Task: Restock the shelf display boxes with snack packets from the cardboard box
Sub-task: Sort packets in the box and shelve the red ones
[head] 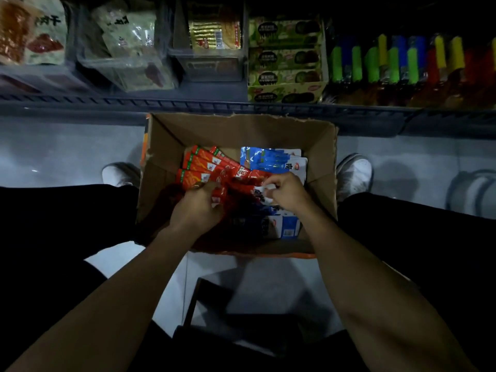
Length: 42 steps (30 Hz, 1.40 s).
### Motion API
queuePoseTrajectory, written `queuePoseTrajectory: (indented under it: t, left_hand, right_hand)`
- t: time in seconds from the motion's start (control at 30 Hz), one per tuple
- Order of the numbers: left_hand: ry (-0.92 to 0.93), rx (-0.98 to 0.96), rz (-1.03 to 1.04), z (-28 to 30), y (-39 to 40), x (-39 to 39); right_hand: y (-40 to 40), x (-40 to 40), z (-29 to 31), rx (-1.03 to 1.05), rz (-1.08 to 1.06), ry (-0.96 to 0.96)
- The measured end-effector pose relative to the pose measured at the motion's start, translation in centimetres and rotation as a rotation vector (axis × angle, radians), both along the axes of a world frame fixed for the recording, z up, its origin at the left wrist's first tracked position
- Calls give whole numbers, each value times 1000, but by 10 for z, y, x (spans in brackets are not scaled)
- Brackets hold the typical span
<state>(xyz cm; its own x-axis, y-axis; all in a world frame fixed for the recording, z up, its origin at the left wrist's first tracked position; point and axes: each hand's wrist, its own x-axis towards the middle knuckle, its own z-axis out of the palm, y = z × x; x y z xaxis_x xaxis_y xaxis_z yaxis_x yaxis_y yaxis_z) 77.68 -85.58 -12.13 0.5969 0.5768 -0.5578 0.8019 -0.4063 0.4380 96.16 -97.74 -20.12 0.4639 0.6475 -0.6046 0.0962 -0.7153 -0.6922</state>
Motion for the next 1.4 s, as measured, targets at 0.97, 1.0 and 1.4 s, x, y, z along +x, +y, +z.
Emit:
queuePoseTrajectory:
  t: [0.97,1.0,1.4]
  left_hand:
    - [-116,-156,673,19,33,-33]
    - [-118,-171,686,21,34,-36]
    - [-213,-169,731,39,30,-34]
  right_hand:
    - [-16,-3,-55,-487,474,-873]
    - [-14,-2,-55,-493,479,-885]
    - [4,10,-34,-461,436,-604]
